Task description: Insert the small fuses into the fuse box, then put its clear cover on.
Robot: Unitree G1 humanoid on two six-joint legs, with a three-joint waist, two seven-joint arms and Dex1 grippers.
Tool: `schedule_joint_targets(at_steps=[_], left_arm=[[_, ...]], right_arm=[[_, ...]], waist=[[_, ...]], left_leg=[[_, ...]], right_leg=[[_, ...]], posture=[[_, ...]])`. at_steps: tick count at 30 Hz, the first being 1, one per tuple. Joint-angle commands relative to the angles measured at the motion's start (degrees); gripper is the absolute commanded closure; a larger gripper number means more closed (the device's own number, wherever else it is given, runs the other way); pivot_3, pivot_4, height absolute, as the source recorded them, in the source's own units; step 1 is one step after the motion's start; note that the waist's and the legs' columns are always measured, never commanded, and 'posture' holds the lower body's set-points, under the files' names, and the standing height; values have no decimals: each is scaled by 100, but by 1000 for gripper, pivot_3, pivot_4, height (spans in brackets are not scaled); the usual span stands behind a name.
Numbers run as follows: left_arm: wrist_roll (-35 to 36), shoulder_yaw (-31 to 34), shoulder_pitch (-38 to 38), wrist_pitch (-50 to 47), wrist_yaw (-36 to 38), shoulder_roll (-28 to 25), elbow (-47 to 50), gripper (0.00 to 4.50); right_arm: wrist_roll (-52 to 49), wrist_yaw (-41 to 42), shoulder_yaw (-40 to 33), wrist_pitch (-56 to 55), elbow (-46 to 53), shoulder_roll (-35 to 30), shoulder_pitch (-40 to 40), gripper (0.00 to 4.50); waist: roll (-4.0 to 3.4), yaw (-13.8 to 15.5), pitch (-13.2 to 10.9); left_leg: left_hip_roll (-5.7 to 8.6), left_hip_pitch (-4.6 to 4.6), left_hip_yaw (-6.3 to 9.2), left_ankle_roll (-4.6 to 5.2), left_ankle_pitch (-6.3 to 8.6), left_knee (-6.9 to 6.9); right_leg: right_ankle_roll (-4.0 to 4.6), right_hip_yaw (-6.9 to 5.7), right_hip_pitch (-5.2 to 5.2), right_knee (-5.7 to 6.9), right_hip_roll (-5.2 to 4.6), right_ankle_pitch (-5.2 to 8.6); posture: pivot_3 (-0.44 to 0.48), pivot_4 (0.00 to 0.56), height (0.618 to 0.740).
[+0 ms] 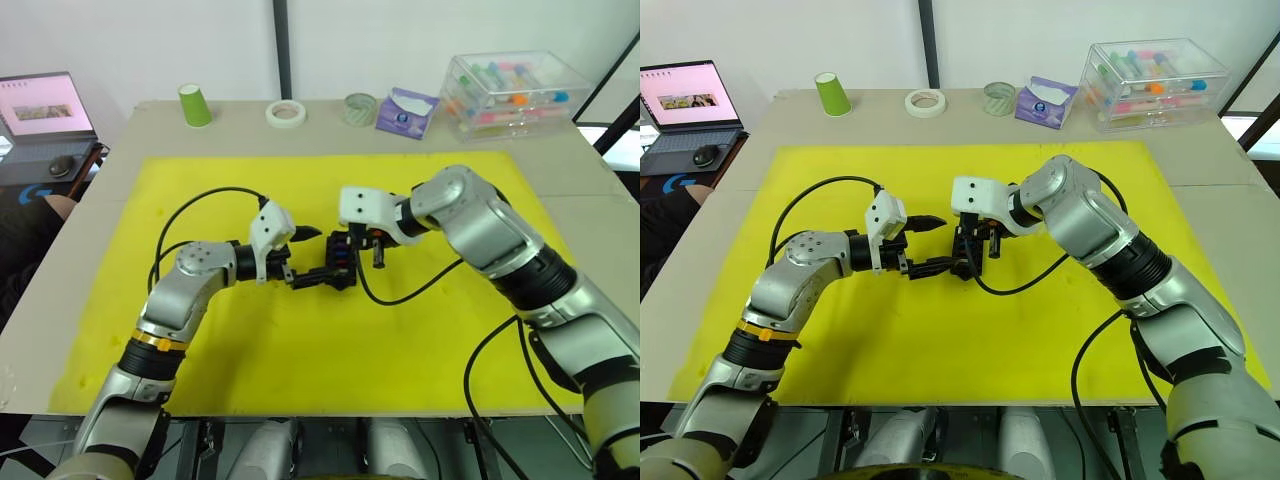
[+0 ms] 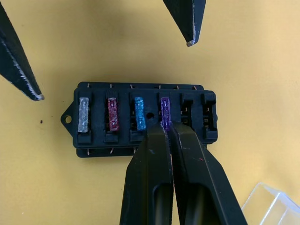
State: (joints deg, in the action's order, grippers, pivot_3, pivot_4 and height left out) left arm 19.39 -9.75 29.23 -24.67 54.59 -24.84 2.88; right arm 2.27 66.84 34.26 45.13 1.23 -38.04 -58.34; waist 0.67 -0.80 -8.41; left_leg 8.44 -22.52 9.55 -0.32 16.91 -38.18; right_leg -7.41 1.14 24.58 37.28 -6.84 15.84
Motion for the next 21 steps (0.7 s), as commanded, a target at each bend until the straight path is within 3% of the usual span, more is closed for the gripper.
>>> schedule_joint_targets(at_steps=[1, 21], left_arm=[[46, 68, -14, -11, -19, -45, 233, 49], [44, 65, -37, -85, -24, -48, 270, 49]], right_arm=[[111, 8, -93, -124, 22, 26, -96, 4500], [256, 159, -91, -270, -87, 61, -76, 4500]], waist=[[0, 0, 0], [0, -1, 0]], left_leg=[[0, 0, 0, 0, 0, 0], [0, 0, 0, 0, 0, 0]], right_leg=[[0, 0, 0, 0, 0, 0], [0, 0, 0, 0, 0, 0]], posture=[[0, 150, 740], [0, 150, 740]])
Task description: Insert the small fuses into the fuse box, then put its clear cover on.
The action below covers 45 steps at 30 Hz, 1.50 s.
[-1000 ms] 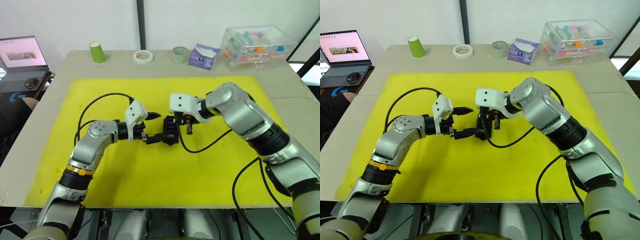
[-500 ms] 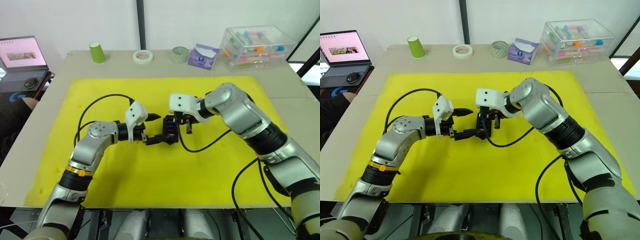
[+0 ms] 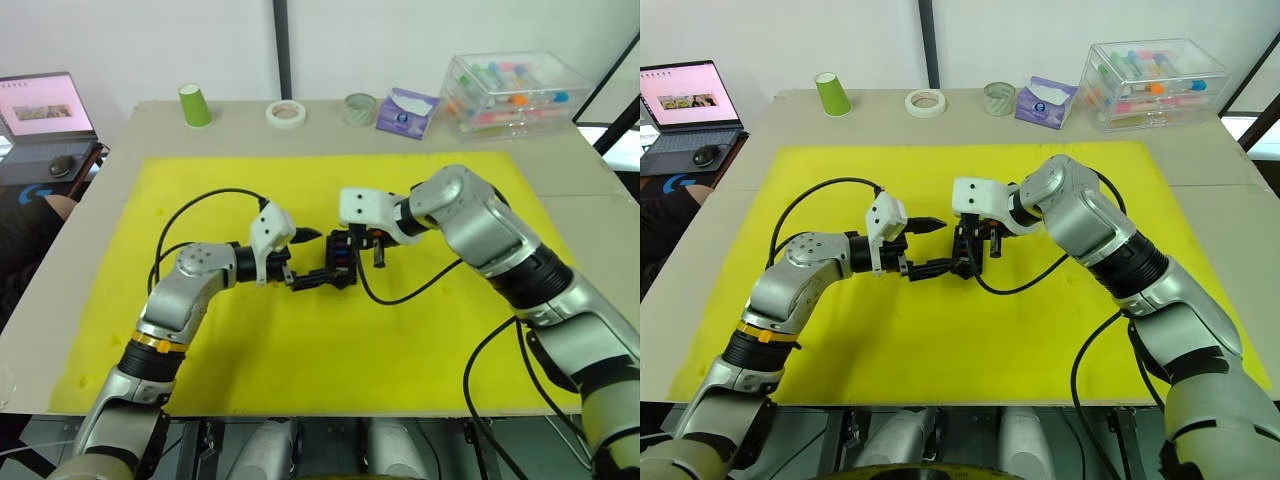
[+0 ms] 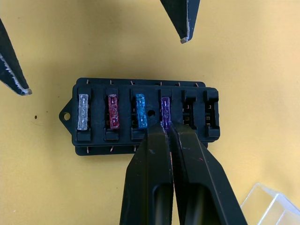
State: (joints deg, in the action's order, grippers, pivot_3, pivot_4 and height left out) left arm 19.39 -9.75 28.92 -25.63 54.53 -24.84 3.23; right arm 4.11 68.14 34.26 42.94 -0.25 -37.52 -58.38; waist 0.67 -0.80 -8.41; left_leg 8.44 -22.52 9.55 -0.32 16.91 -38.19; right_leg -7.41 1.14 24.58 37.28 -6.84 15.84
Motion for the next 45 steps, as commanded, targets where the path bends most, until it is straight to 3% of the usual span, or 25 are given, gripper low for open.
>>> schedule_joint_targets(at_steps=[1, 4, 12, 27, 32, 35, 42, 45], left_arm=[[45, 68, -3, 6, -14, -52, 232, 49], [42, 71, -6, -4, -14, -56, 235, 0], [34, 64, 14, 8, -7, -44, 195, 0], [61, 17, 2, -66, 59, -58, 235, 0], [69, 19, -18, -77, 73, -69, 263, 0], [80, 22, -31, -80, 85, -83, 282, 0], [103, -1, -15, -80, 163, -87, 269, 0], [89, -15, 16, -79, 191, -70, 241, 0]], right_arm=[[72, 31, -100, -57, 63, 10, -66, 4500], [72, 15, -136, -96, 66, 18, -56, 3875], [23, 13, -217, -61, 101, 5, -36, 1146], [-468, 376, -821, 367, 430, -269, -172, 1146], [-796, 154, -1239, 550, 848, -155, 117, 1146], [-1065, -259, -1750, 585, 1272, 18, 567, 1786], [-1309, -830, -1992, 723, 1812, 91, 1299, 4360], [-1327, -1087, -1979, 614, 1738, 209, 1454, 4474]], waist=[[0, 0, 0], [0, 1, 0], [0, -1, 0], [0, 1, 0], [0, 10, 0], [1, 15, 1], [1, 7, 1], [1, 6, 1]], left_leg=[[0, 0, 0, 0, 0, 0], [0, 0, 0, 0, 0, 0], [0, 0, 0, 0, 0, 0], [0, 0, 0, 0, 0, 0], [0, 0, 0, 0, 0, 1], [0, 0, 2, 0, 0, 0], [0, 0, 1, 0, 0, 0], [0, 0, 1, 0, 0, 0]], right_leg=[[0, 0, 0, 0, 0, 0], [0, 0, 0, 0, 0, 0], [0, 0, 0, 0, 0, 0], [0, 0, 0, 0, 0, 0], [0, 0, 0, 0, 0, 0], [0, -1, -3, -1, -1, 0], [0, 0, -1, 2, -1, 0], [0, 0, -1, 1, -1, 0]], posture=[[0, 150, 740], [0, 150, 740], [0, 150, 740], [0, 150, 740], [0, 150, 740], [0, 150, 740], [0, 150, 740], [0, 150, 740]])
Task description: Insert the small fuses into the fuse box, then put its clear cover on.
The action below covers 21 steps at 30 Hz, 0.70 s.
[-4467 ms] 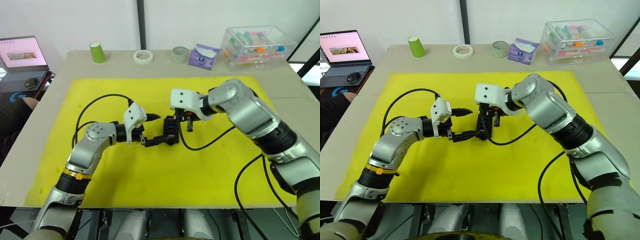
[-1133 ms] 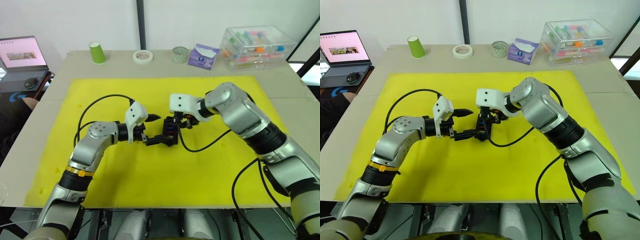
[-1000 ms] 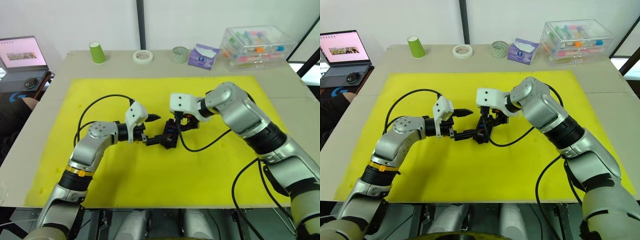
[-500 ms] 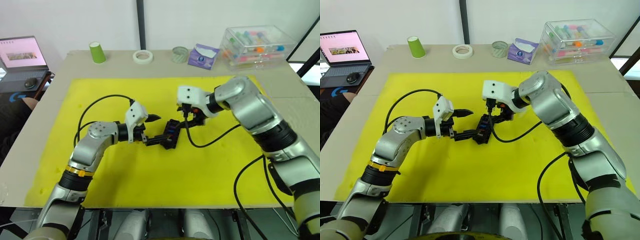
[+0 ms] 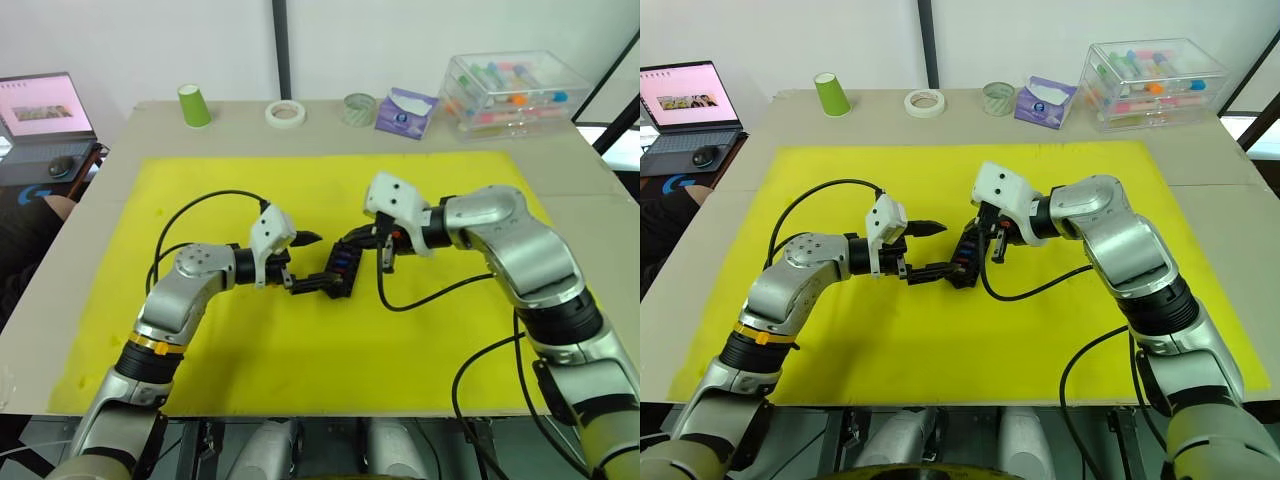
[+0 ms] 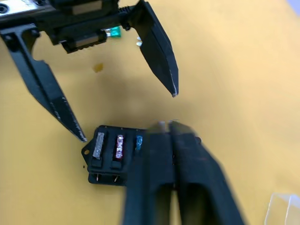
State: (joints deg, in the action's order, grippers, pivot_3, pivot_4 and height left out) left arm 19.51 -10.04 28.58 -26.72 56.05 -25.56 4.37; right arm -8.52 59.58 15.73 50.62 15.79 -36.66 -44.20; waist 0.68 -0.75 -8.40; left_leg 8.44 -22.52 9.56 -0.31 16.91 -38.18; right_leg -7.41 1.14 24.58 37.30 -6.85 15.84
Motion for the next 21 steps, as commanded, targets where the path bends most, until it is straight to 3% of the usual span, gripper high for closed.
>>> schedule_joint_targets(at_steps=[1, 21], left_arm=[[75, 12, 60, 30, 51, 3, 117, 0], [50, -1, 118, -85, 122, -34, 115, 0]], right_arm=[[-78, -310, -132, -174, 110, 171, 75, 4474], [50, -637, 326, -901, -764, 321, 549, 4474]], waist=[[0, -1, 0], [0, 2, 0]], left_leg=[[0, 0, 0, 0, 0, 0], [0, 1, 0, 0, 0, -2]], right_leg=[[0, 0, 0, 0, 0, 0], [0, -1, -3, 0, 1, 0]], posture=[[0, 150, 740], [0, 150, 740]])
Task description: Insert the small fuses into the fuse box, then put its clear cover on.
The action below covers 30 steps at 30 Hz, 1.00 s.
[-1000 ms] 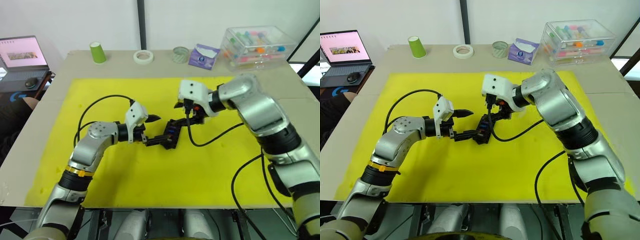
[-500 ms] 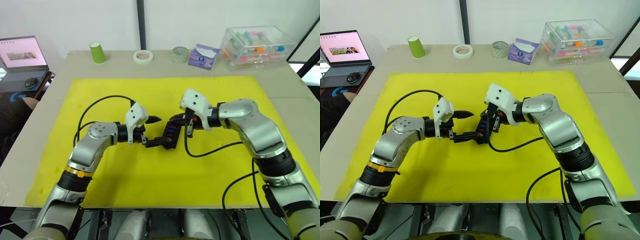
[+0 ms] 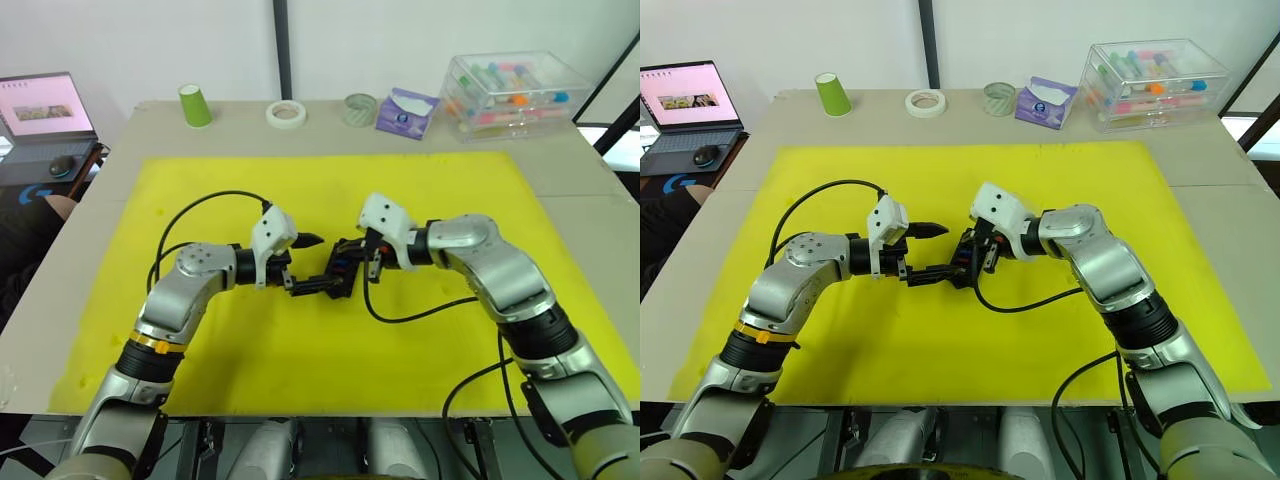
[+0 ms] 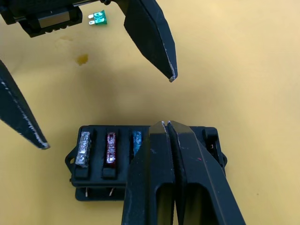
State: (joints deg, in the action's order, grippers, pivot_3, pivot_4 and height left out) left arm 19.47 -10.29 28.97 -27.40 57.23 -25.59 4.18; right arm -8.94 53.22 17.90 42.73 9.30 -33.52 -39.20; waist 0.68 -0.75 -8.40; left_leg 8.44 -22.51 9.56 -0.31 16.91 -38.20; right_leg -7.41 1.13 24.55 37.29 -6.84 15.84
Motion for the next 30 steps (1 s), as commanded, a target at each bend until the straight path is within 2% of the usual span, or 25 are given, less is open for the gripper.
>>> schedule_joint_targets(at_steps=[1, 10, 19, 26, 30], left_arm=[[55, 25, 76, -30, -1, -32, 146, 0], [63, 63, 37, -138, -33, -79, 236, 0], [76, 70, 42, -168, -41, -82, 263, 0], [294, 295, 46, -157, 89, -221, 497, 0], [507, 656, 82, -162, 163, -575, 752, 0]], right_arm=[[109, 2, 134, -160, -167, 6, 74, 4474], [194, 118, 287, -341, -241, -137, 306, 4474], [123, 99, 71, -378, -322, -138, 260, 4474], [-1042, -106, -1096, 661, 264, 265, -250, 4474], [-1643, -331, -1720, 1247, 605, 303, -539, 4474]], waist=[[0, 3, 0], [0, 7, 3], [1, 14, 4], [-3, -3, 1], [-4, -11, 1]], left_leg=[[0, 0, 0, 0, 0, 0], [0, 4, 1, 0, 0, 0], [0, 6, 2, 0, 0, 0], [0, 5, 1, 0, 0, 1], [-2, 2, 2, 0, 0, 6]], right_leg=[[0, 0, -1, 0, 0, 0], [0, -1, -5, 0, 1, 0], [0, -1, -8, -1, 1, 0], [0, 0, -4, 0, 0, 0], [0, 1, 2, -1, 1, 0]], posture=[[0, 150, 740], [0, 150, 740], [0, 150, 740], [0, 150, 740], [0, 150, 740]])
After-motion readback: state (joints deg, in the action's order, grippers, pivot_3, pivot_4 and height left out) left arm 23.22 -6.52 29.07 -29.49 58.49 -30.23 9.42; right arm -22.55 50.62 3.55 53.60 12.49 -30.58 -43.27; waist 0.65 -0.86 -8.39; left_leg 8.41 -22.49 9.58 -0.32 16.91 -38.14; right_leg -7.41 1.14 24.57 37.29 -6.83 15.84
